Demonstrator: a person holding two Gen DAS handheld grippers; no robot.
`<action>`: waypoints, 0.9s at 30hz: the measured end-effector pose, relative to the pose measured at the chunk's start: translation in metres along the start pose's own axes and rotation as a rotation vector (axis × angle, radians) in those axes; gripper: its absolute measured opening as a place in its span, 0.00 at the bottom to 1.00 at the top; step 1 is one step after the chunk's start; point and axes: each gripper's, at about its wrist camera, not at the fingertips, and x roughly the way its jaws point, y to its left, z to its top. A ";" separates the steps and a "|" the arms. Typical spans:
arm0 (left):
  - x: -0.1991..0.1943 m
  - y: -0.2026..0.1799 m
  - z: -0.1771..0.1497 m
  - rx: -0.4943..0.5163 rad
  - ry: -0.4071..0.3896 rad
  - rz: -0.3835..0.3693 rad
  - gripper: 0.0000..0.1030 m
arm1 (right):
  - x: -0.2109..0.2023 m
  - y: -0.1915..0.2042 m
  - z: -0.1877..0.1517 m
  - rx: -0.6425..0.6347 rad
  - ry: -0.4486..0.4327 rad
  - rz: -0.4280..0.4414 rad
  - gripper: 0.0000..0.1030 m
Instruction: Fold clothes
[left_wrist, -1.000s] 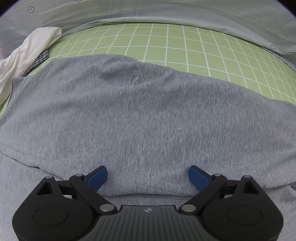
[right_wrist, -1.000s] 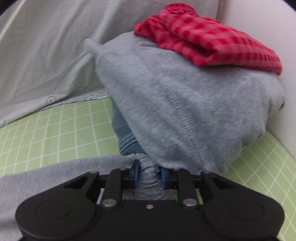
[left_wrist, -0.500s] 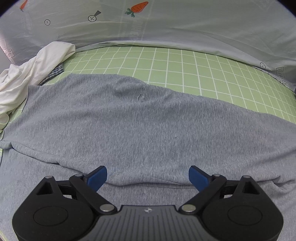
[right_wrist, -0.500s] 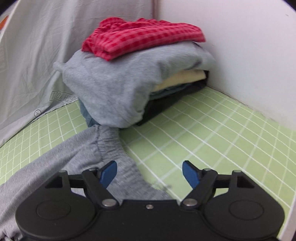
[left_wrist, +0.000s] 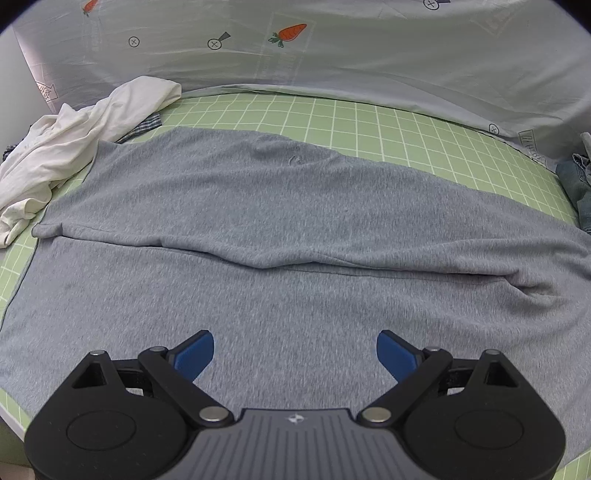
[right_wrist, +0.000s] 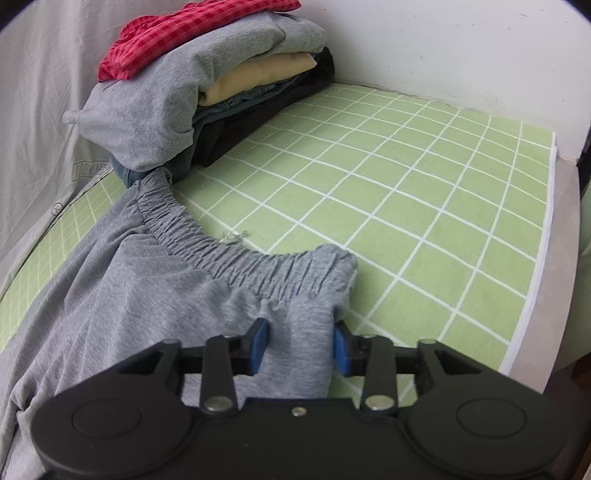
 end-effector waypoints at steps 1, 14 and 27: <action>-0.003 0.005 -0.004 -0.010 0.003 0.005 0.92 | -0.004 -0.004 0.001 -0.006 -0.017 -0.017 0.04; -0.015 0.076 -0.026 -0.149 0.012 0.059 0.92 | -0.030 -0.040 0.009 -0.102 -0.128 -0.281 0.56; 0.023 0.155 0.020 -0.183 0.012 0.078 0.92 | -0.035 0.165 -0.051 -0.461 -0.118 -0.036 0.91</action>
